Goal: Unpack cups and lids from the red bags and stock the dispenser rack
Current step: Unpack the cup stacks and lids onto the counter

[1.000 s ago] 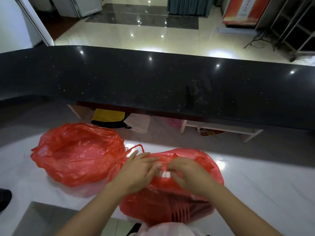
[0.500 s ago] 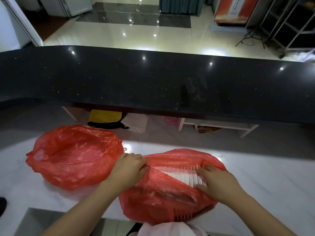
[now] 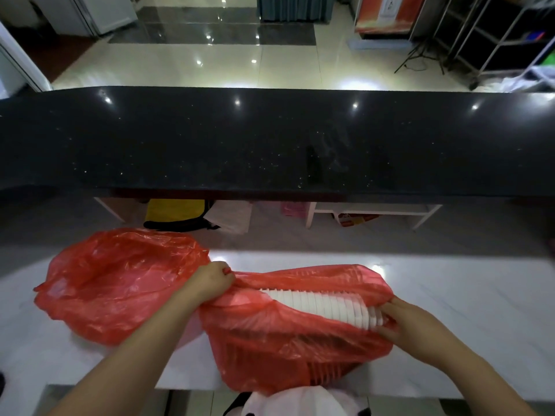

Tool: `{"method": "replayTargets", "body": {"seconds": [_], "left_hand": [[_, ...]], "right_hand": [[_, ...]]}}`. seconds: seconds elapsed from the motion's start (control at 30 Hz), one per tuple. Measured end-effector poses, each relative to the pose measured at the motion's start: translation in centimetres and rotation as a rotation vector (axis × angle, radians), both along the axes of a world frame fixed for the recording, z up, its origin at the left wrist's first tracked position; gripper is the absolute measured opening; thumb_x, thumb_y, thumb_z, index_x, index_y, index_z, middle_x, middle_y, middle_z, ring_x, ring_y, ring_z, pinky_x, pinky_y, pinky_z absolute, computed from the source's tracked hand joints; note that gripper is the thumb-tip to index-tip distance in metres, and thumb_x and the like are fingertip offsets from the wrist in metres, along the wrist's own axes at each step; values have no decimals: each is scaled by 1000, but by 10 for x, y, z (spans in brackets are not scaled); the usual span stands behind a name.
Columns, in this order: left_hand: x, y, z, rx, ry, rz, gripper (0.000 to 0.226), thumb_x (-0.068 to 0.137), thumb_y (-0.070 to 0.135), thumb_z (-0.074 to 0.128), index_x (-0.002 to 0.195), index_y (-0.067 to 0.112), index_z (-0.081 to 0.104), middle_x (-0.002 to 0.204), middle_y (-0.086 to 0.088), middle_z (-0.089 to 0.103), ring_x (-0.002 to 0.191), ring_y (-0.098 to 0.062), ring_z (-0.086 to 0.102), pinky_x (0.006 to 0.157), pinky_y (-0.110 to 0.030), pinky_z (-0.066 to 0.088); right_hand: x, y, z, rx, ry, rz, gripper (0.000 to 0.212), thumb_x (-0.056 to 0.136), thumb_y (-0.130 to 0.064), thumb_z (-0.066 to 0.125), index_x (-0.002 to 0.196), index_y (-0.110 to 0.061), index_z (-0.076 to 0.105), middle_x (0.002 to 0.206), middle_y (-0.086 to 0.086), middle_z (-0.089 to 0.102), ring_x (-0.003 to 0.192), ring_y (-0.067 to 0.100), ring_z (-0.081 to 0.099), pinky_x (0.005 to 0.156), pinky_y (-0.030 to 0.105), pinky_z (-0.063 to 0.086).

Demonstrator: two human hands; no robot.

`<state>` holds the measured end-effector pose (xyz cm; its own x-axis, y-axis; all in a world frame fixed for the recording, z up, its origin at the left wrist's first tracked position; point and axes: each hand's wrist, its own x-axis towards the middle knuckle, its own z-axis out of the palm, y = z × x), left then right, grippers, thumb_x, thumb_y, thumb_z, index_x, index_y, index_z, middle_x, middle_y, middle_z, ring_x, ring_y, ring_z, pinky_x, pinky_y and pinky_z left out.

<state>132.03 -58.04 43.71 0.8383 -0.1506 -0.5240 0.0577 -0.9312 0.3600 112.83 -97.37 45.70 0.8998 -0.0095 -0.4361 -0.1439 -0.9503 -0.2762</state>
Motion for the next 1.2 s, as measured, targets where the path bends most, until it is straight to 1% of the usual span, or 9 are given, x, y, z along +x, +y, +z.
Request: {"method": "replayTargets", "body": {"seconds": [0.1,0.2,0.37,0.5,0.67,0.83,1.0,1.1,1.2], "left_hand": [[-6,-4,6,-168,-153,-102,45,89,28,58,134,23,60,133,-4,59,122,-24,53,105,-36,43],[-22,-11,19,-314,-513,-361,36,85,26,54,118,22,68,122,6,62,118,-16,52,104,-39,44],[-55,-6,22,-63,-511,-655,42,87,55,57,124,36,65,131,13,57,128,-15,49,114,-44,34],[-74,24,14,210,-371,-619,85,77,74,45,154,43,26,162,11,22,152,-23,17,123,-54,8],[-85,62,1,260,-288,-506,109,71,86,45,159,38,1,167,10,5,154,-24,4,123,-54,6],[-80,75,-6,132,-133,-340,113,64,87,49,157,43,2,167,11,8,154,-21,8,121,-52,21],[-71,93,-10,-38,-130,-209,74,85,57,64,150,41,35,145,6,47,133,-22,46,107,-40,42],[-76,99,-11,-19,-151,-246,90,83,62,67,157,42,20,159,8,30,145,-19,28,116,-40,34],[-82,87,2,-331,-149,-175,108,68,77,71,152,59,6,157,30,18,145,1,18,116,-34,29]], "right_hand": [[2,6,28,-151,-147,78,33,94,-61,47,112,-41,66,108,-18,71,90,7,66,77,24,52],[9,30,57,-112,-292,76,33,95,-57,46,107,-39,70,92,-20,72,79,5,66,70,24,54],[46,104,61,92,-400,331,36,96,-42,61,127,-26,66,129,-7,65,118,18,61,99,38,49],[73,168,32,107,-319,520,50,98,-43,54,144,-25,50,147,-3,49,135,21,45,108,40,34],[106,212,6,38,-224,646,71,91,-44,64,152,-23,35,153,3,42,137,28,41,109,43,34],[119,232,-14,-67,-67,682,100,78,-52,76,156,-21,22,148,10,44,130,34,47,106,44,39],[118,222,-5,36,-69,634,96,72,-54,73,151,-33,23,139,2,51,121,26,52,96,39,46],[120,207,13,125,-89,575,95,68,-56,69,148,-41,20,135,-5,51,116,22,53,91,39,48],[127,201,31,164,-112,553,99,71,-58,70,151,-40,14,141,-7,45,121,20,48,98,39,46]]}}
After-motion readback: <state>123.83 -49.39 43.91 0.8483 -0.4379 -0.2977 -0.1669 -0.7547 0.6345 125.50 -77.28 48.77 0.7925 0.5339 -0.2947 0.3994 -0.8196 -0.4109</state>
